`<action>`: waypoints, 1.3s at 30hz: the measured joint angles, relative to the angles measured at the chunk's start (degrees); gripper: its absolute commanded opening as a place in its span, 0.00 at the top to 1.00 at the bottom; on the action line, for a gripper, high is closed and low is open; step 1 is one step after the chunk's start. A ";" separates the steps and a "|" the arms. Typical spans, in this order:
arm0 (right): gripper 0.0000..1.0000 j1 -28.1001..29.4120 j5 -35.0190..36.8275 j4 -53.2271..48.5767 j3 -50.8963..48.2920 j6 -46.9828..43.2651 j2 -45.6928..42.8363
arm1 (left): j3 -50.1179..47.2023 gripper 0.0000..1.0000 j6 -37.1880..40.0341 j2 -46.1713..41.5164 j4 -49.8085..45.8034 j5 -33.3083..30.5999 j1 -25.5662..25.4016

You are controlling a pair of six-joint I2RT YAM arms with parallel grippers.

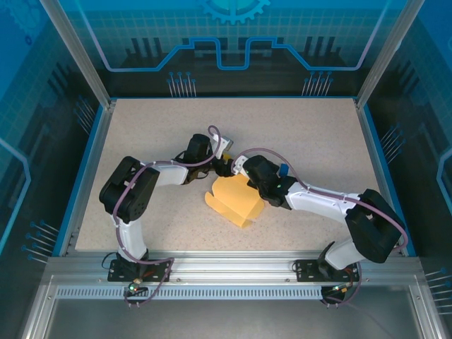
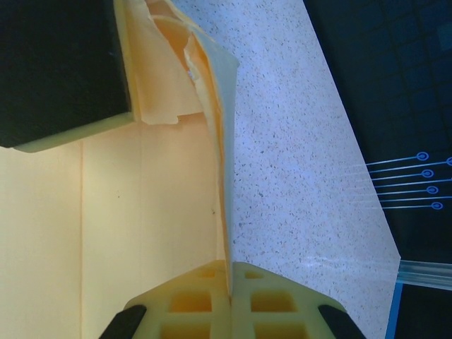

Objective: Fold the paper box

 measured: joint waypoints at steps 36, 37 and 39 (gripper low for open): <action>0.96 5.88 8.24 -3.54 6.67 2.29 8.79 | -7.82 0.44 -2.32 -1.16 9.33 -8.50 -1.46; 0.96 6.27 8.85 -3.67 7.04 2.12 9.33 | -8.11 0.43 -2.29 -1.16 9.84 -8.70 -1.46; 0.97 6.95 10.19 -3.76 7.54 2.03 10.21 | -8.61 0.42 -2.27 -1.16 10.82 -9.01 -1.46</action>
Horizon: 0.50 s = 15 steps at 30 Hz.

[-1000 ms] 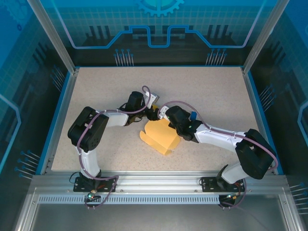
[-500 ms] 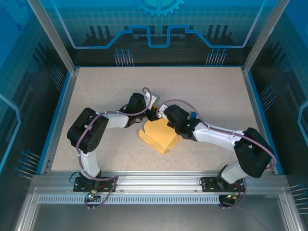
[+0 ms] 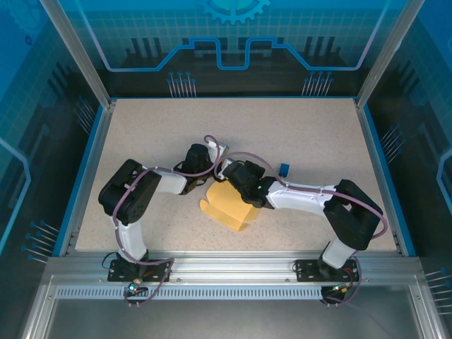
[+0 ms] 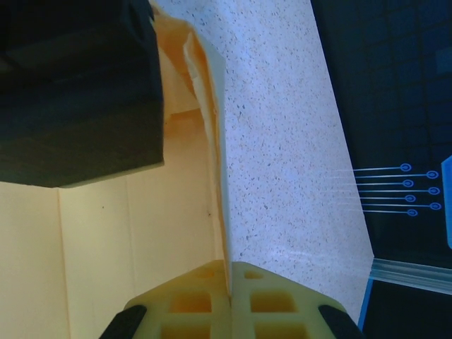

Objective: Fold the paper box

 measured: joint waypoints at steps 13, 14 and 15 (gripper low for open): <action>0.97 2.27 6.62 0.11 0.50 -2.75 2.05 | -4.22 0.37 0.87 -1.07 5.29 -1.22 0.11; 0.97 2.32 7.06 0.26 0.50 -3.21 2.05 | -4.33 0.37 0.87 -1.09 5.57 -1.22 0.11; 0.97 2.34 7.50 0.31 0.50 -3.58 2.10 | -4.39 0.36 0.90 -1.11 5.90 -1.22 0.11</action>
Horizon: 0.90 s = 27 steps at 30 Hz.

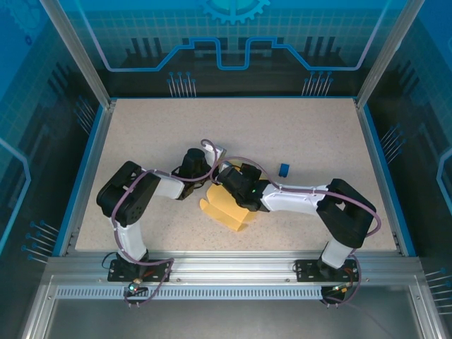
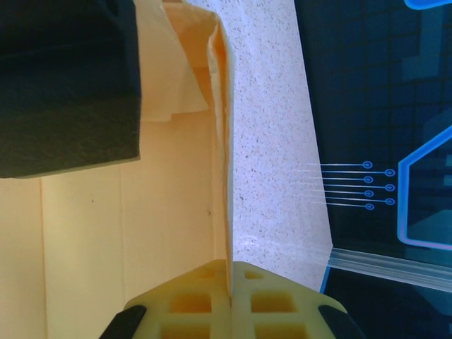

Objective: Fold the paper box

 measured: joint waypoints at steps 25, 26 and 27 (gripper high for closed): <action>0.98 2.99 5.14 2.62 -0.81 -4.68 1.14 | -0.92 0.51 0.00 -0.02 3.74 0.00 0.00; 0.98 2.99 5.14 2.60 -0.81 -4.48 1.14 | -0.92 0.53 -0.09 -0.02 3.85 -0.02 0.00; 0.98 2.99 5.09 2.60 -0.81 -4.26 1.14 | -0.92 0.55 -0.09 -0.02 4.00 -0.02 0.00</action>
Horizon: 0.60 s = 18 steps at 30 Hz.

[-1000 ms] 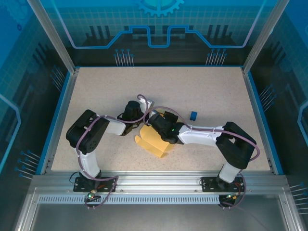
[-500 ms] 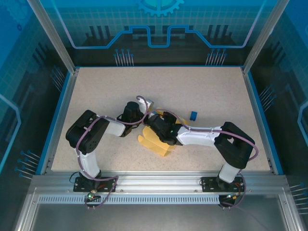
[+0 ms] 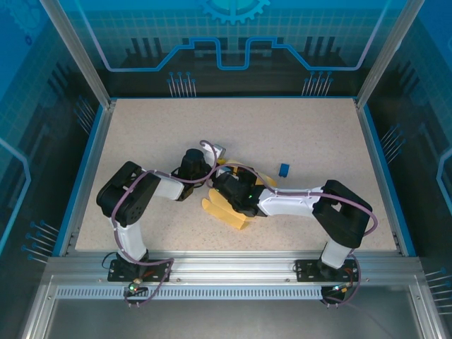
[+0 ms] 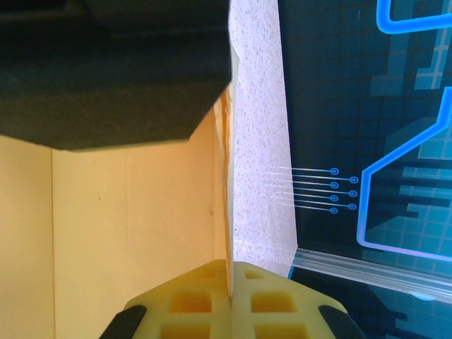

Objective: Fold the paper box

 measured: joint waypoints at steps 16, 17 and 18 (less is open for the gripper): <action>0.99 -0.02 -1.81 -0.02 0.35 3.08 -0.02 | -0.44 0.87 -0.26 -1.51 -0.92 -7.89 -2.64; 0.99 -0.02 -1.88 -0.02 0.52 3.21 -0.02 | -0.44 0.88 -0.26 -1.53 -1.01 -8.50 -2.82; 0.99 -0.04 -2.01 -0.02 0.68 3.26 -0.02 | -0.44 0.89 -0.22 -1.62 -1.14 -9.38 -3.06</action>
